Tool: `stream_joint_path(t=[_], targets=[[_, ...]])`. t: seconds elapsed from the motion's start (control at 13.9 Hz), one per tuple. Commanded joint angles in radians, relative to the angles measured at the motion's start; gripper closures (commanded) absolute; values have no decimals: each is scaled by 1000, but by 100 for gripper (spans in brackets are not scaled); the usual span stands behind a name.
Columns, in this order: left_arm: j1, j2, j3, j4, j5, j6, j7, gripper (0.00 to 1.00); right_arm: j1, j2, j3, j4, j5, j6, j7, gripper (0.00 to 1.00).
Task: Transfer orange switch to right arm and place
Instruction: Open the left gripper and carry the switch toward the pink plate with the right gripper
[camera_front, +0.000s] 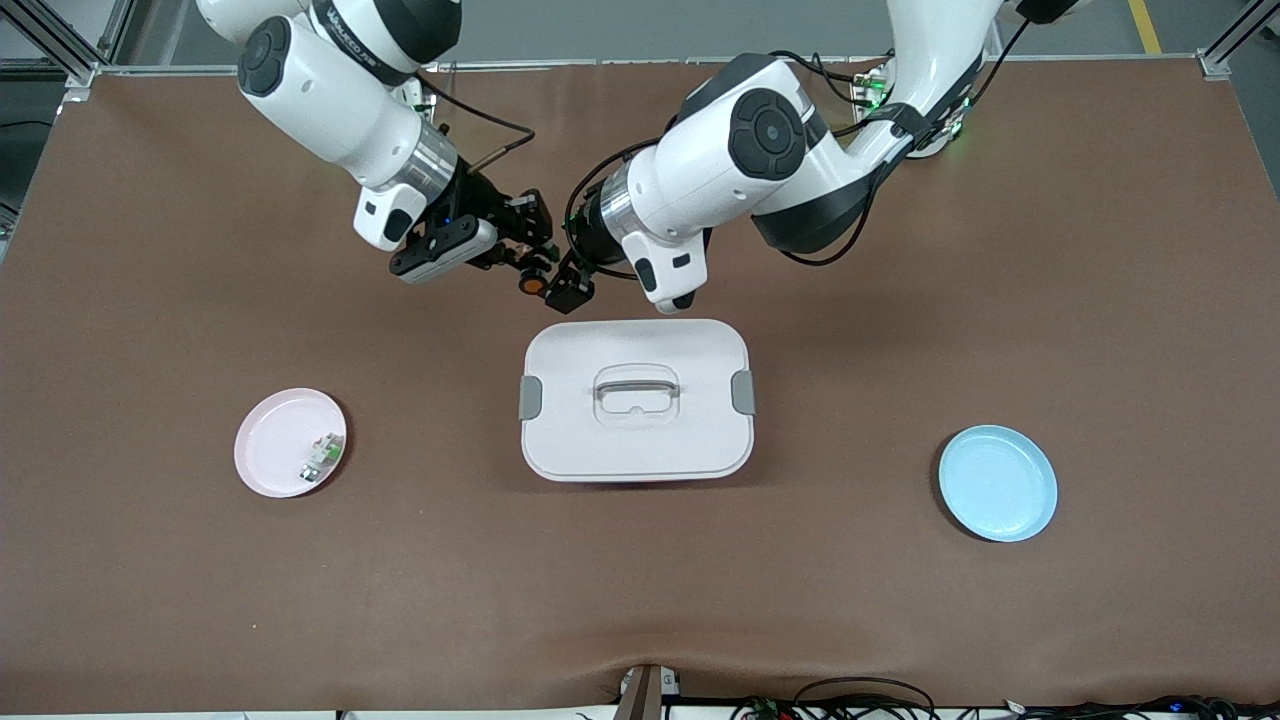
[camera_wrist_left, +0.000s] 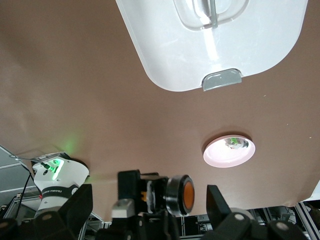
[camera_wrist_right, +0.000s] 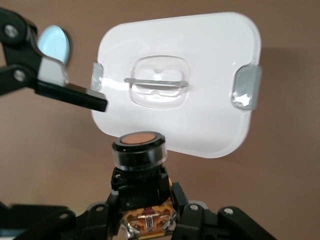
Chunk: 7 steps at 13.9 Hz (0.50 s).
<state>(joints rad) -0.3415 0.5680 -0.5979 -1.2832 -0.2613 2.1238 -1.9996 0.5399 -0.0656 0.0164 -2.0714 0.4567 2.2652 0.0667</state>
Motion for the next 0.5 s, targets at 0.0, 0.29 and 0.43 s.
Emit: stream_joint_path(t=[0.0, 0.29, 0.43], targets=[[7, -7, 3, 5, -3, -8, 5, 0, -72, -11, 5, 31, -136, -97, -219, 100], [38, -28, 6, 5, 23, -22, 4, 0, -168, -8, 2, 36, -323, -122, -598, 100], [62, -51, 6, -1, 46, -24, 2, 0, -231, 16, 2, 36, -412, -122, -782, 100]])
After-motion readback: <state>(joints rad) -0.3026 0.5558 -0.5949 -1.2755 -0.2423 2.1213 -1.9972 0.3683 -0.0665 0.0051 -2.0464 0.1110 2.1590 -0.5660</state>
